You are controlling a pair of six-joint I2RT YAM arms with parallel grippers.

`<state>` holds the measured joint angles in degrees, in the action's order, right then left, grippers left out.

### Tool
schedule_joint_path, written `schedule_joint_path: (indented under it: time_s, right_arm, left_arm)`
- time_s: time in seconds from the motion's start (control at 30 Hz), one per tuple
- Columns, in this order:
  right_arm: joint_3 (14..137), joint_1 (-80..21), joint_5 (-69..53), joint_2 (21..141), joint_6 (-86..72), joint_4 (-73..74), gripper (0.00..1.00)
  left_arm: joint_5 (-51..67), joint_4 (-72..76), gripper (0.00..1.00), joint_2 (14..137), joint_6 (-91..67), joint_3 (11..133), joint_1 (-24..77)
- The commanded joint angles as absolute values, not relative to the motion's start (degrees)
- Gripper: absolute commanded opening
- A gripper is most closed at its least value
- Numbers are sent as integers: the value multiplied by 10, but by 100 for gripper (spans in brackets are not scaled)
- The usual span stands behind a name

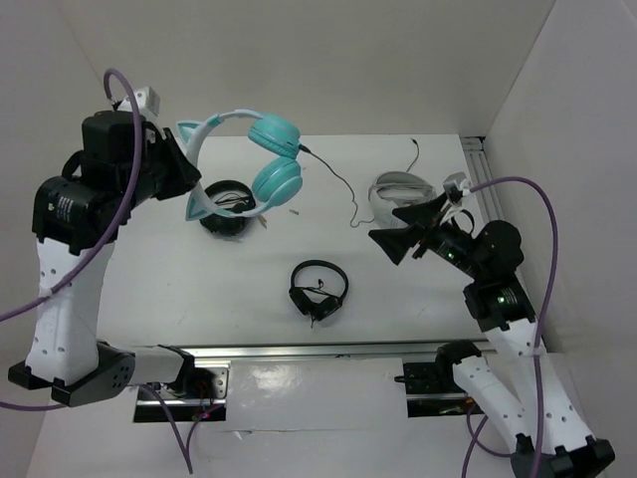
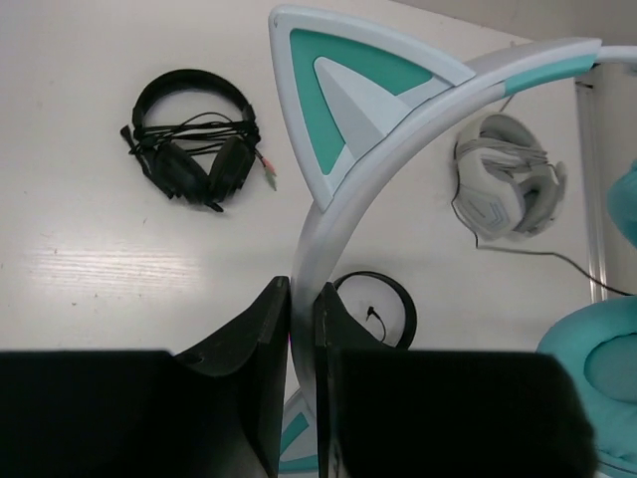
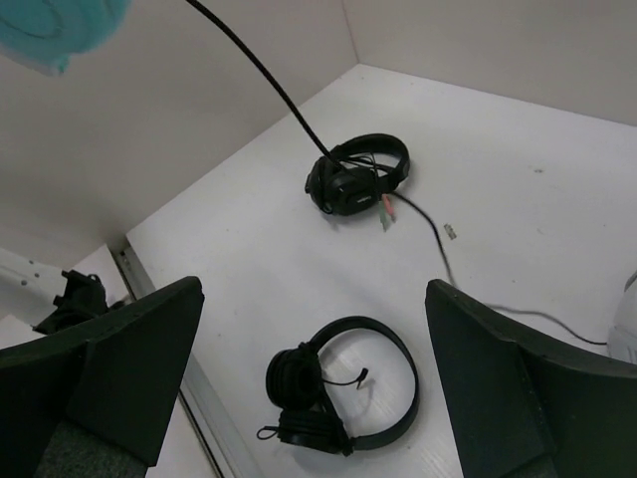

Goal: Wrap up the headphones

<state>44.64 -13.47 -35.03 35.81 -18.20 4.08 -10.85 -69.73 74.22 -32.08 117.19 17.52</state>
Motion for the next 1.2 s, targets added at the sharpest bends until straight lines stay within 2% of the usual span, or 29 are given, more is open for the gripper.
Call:
schedule_joint_path:
  time_s: [0.0, 0.13, 0.27, 0.33, 0.43, 0.5, 0.67, 0.7, 0.77, 0.83, 0.87, 0.93, 0.97, 1.17]
  right_arm:
    - [441, -144, -396, 389, -198, -102, 100]
    - [460, -213, -374, 459, -152, -132, 100]
    - [484, -306, -248, 534, -73, -110, 100]
    - [484, -335, -182, 573, -53, -129, 97]
    - [461, -335, -160, 609, -53, -158, 96]
    - [441, -340, -160, 620, -58, -195, 87]
    - [394, -340, -171, 639, -87, -278, 51]
    - [384, -340, -176, 639, -87, -291, 37]
    - [360, -340, -176, 645, -96, -325, 26]
    - [355, -340, -183, 652, -113, -341, 20]
    - [349, -340, -183, 659, -121, -351, 9]
    - [344, -340, -177, 659, -121, -359, 6]
    - [338, -340, -169, 659, -127, -359, 0]
    - [345, -346, -110, 627, -133, -319, 0]
  left_arm:
    - [-62, -709, 0, 721, -302, 1224, 177]
    - [-36, -697, 0, 721, -309, 1202, 177]
    - [10, -672, 0, 715, -322, 1175, 177]
    - [15, -671, 0, 715, -328, 1180, 177]
    - [15, -671, 0, 715, -328, 1201, 177]
    - [15, -678, 0, 715, -328, 1215, 177]
    - [0, -683, 0, 715, -354, 1226, 177]
    - [0, -677, 0, 708, -354, 1226, 177]
    - [-9, -669, 0, 698, -372, 1213, 177]
    - [-15, -664, 0, 685, -388, 1201, 177]
    - [-15, -657, 0, 685, -388, 1195, 177]
    - [-21, -657, 0, 679, -402, 1195, 177]
    - [-21, -657, 0, 679, -402, 1195, 177]
    - [-86, -663, 0, 663, -426, 1193, 177]
